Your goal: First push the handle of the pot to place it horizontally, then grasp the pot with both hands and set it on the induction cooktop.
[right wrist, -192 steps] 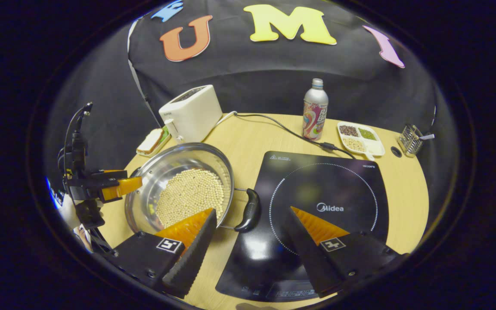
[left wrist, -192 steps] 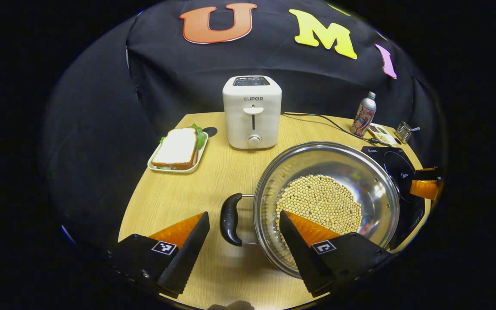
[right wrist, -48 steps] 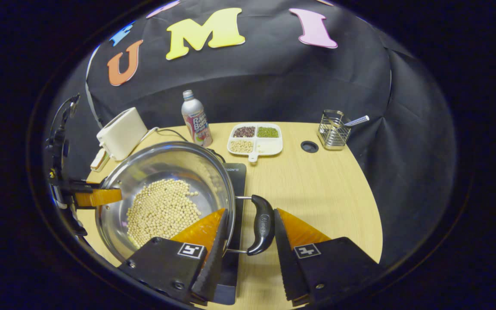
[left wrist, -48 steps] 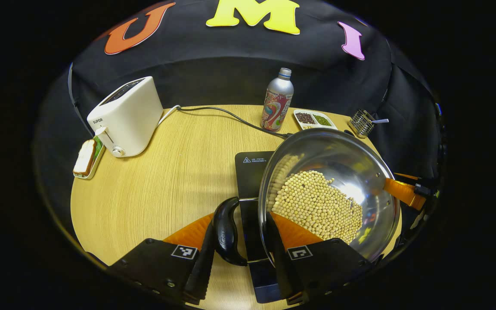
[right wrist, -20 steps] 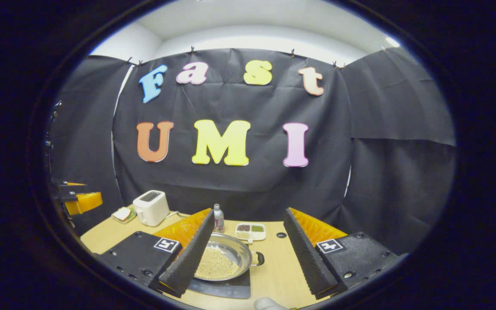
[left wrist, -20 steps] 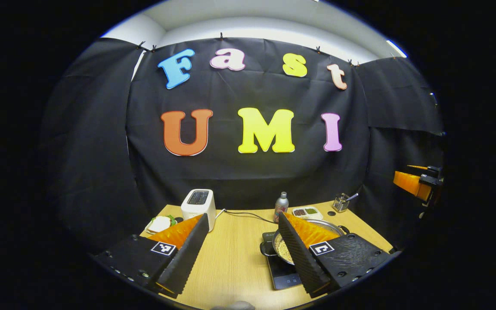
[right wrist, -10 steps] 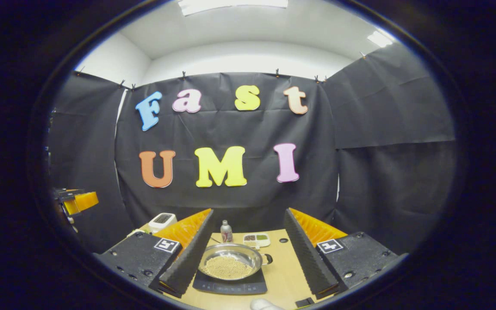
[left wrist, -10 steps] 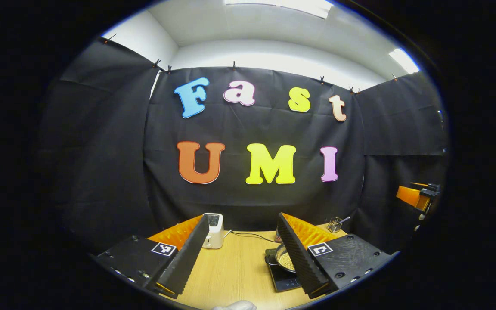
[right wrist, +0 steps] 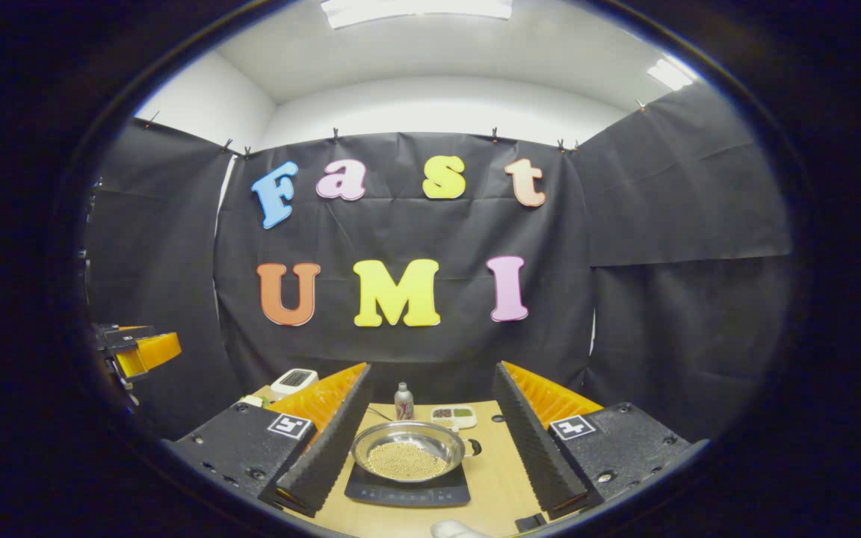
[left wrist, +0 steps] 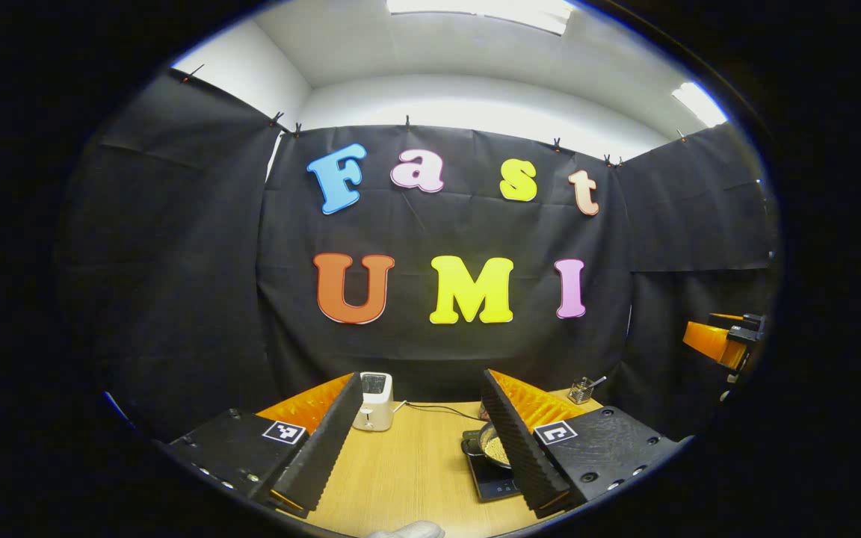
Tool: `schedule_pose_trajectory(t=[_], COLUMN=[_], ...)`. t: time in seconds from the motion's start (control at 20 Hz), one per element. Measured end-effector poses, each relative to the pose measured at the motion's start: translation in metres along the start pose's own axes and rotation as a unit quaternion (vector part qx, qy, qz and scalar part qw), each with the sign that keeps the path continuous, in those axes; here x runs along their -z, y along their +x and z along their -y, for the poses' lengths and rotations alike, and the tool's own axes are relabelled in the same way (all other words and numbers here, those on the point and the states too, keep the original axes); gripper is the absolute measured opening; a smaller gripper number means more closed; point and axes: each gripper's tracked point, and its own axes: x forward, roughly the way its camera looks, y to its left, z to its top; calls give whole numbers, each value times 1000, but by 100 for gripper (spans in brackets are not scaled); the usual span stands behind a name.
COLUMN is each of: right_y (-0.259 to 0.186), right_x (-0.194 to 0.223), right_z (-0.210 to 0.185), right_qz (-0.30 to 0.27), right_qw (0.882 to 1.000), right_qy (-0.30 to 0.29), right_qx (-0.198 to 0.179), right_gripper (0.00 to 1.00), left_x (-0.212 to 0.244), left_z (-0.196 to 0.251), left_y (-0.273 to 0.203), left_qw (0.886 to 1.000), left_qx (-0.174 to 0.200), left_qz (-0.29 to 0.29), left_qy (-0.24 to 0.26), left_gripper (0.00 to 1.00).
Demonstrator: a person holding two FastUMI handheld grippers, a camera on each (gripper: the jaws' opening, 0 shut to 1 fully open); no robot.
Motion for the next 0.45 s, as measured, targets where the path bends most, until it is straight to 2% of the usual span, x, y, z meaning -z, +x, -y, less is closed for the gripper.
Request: schedule_pose_trajectory(t=[0.45], right_y=[11], right_x=[-8], right_z=[1], right_qz=[5], right_qw=[1000], right_qy=[-14], right_qx=[-9], right_gripper=[100], left_x=[-5], left_z=[14], left_y=[2], left_qw=[1000], left_qx=[11], left_qz=[0], left_qy=[-3], left_gripper=[95])
